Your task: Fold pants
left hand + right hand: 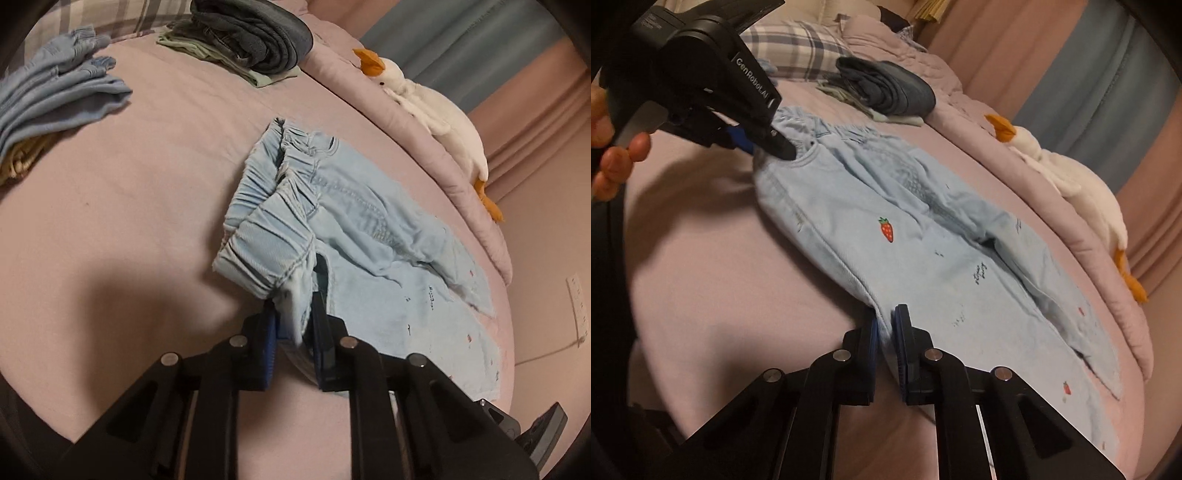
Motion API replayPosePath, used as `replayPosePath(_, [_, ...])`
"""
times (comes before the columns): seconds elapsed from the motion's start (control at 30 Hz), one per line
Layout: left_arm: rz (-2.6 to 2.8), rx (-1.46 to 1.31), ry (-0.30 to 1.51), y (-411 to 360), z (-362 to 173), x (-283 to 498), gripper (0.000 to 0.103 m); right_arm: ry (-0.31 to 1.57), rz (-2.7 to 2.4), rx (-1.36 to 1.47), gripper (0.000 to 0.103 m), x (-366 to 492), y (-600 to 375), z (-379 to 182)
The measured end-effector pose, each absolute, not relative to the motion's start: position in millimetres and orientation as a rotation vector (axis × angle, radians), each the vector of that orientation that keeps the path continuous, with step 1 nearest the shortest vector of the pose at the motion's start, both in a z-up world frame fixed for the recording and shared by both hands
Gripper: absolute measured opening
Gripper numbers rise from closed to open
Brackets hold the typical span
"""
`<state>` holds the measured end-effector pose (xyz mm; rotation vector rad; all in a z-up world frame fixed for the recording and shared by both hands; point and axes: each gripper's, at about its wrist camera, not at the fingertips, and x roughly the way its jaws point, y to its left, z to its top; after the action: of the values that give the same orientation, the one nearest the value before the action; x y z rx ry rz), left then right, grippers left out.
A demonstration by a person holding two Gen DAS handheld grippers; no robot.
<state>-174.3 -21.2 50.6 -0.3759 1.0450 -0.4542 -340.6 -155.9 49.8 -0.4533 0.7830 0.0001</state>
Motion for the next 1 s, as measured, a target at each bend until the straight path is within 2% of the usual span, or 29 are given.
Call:
replayPosePath(0.07, [-0.442, -0.338, 1.073, -22, 40, -178, 0.017, 0.816, 0.011, -0.441, 0.01, -339, -152, 44])
replayPosePath(0.2, [-0.436, -0.315, 1.11, -17, 22, -179, 0.025, 0.848, -0.005, -0.404, 0.01, -345, -149, 31])
replayPosePath(0.33, [-0.439, -0.182, 1.102, -14, 43, -184, 0.044, 0.878, 0.043, -0.308, 0.016, -347, -161, 46])
replayPosePath(0.4, [-0.438, -0.1, 1.023, -7, 61, -193, 0.049, 0.857, 0.081, -0.187, 0.018, -356, -180, 66])
replayPosePath(0.43, [-0.442, -0.077, 0.998, -7, 65, -196, 0.052, 0.836, 0.076, -0.141, 0.023, -359, -191, 75])
replayPosePath(0.47, [-0.454, -0.049, 0.97, -10, 70, -195, 0.053, 0.819, 0.04, -0.099, 0.029, -361, -207, 83])
replayPosePath(0.5, [-0.475, -0.026, 0.951, -18, 74, -193, 0.053, 0.818, -0.014, -0.077, 0.041, -359, -222, 86])
replayPosePath(0.53, [-0.496, -0.009, 0.947, -28, 75, -190, 0.053, 0.824, -0.07, -0.068, 0.043, -355, -235, 88])
replayPosePath(0.7, [-0.606, 0.178, 0.961, -94, 51, -182, 0.052, 0.984, -0.207, 0.033, 0.043, -321, -286, 71])
replayPosePath(0.77, [-0.6, 0.264, 1.03, -103, 33, -181, 0.052, 1.049, -0.188, 0.012, 0.043, -324, -284, 62])
replayPosePath(0.8, [-0.618, 0.291, 1.074, -100, 19, -183, 0.052, 1.105, -0.157, -0.01, 0.043, -330, -278, 53])
replayPosePath(0.83, [-0.655, 0.289, 1.03, -93, 19, -189, 0.052, 1.131, -0.138, -0.037, 0.043, -340, -273, 47])
replayPosePath(1.0, [-0.806, 0.246, 1.03, -66, 31, -188, 0.053, 1.205, -0.05, -0.038, 0.043, -368, -271, 51])
